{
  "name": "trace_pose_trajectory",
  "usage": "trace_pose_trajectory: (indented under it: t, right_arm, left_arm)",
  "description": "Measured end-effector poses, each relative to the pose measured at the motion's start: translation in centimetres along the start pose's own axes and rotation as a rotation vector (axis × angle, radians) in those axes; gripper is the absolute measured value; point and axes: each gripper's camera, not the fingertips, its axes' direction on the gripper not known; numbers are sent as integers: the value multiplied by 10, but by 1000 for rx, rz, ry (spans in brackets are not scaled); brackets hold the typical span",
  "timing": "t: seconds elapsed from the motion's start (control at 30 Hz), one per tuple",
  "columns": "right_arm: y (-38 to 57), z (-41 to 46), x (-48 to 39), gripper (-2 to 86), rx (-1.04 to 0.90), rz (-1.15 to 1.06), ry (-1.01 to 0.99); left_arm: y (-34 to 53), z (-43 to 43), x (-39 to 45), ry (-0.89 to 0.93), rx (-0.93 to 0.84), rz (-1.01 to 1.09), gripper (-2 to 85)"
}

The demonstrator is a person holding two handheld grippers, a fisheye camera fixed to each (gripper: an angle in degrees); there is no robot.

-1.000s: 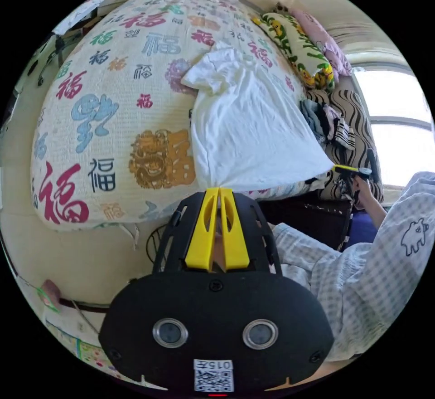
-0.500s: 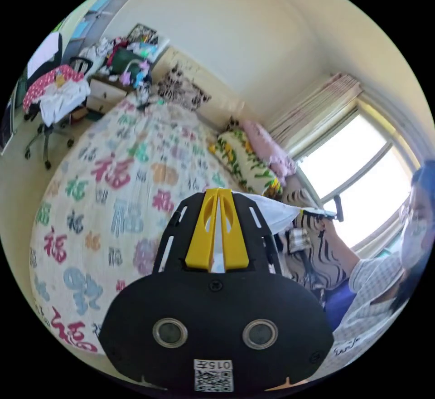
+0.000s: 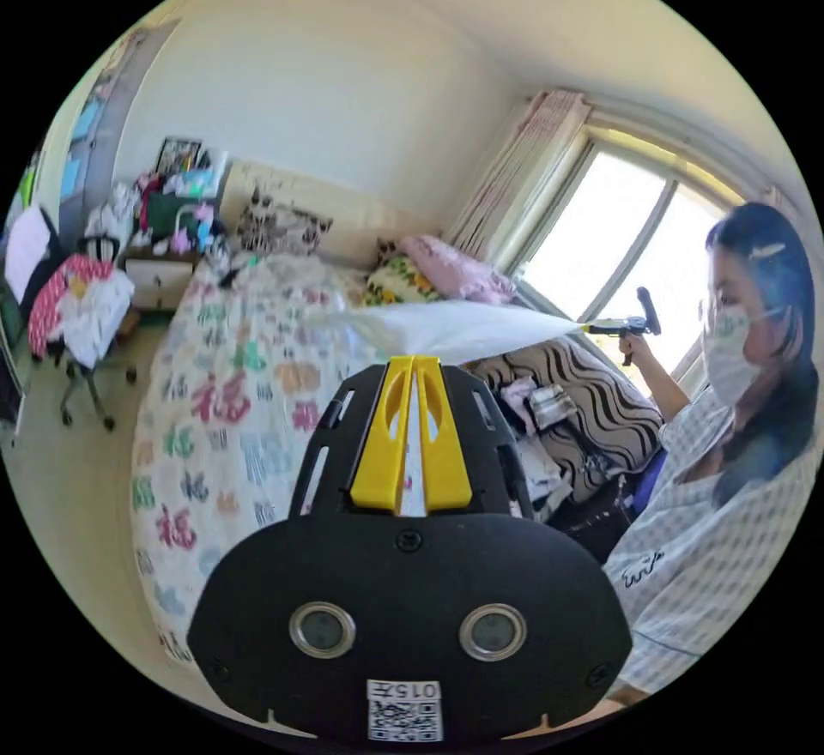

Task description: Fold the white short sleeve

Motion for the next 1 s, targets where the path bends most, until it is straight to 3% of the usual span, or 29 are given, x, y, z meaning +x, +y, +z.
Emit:
trace_pose_trajectory:
  t: [0.13,0.33,0.53,0.7,0.87,1.0]
  right_arm:
    - [42,98,-24,-10,-384,-37,142]
    - [101,211,-39,-10,-674,106,-110]
    - [155,272,-61,-10,-960,121,-256]
    - [170,284,-61,-9,-1045,160,-313]
    - [162,292,-26,5,-1102,314,-358]
    - [136,281,23,51,-1036,413,-310]
  left_arm:
    - [91,76,-33,6,-261,-199,-8]
    - [217,174,-56,-178,-685,-325,-7]
    - [302,212,-78,-218,-872,-512,-7]
    - [322,238,-85,-267,-934,-512,-6]
    - [347,259,-105,-341,-1135,-603,-1]
    - [307,274,-121,-346,-1041,-556,7]
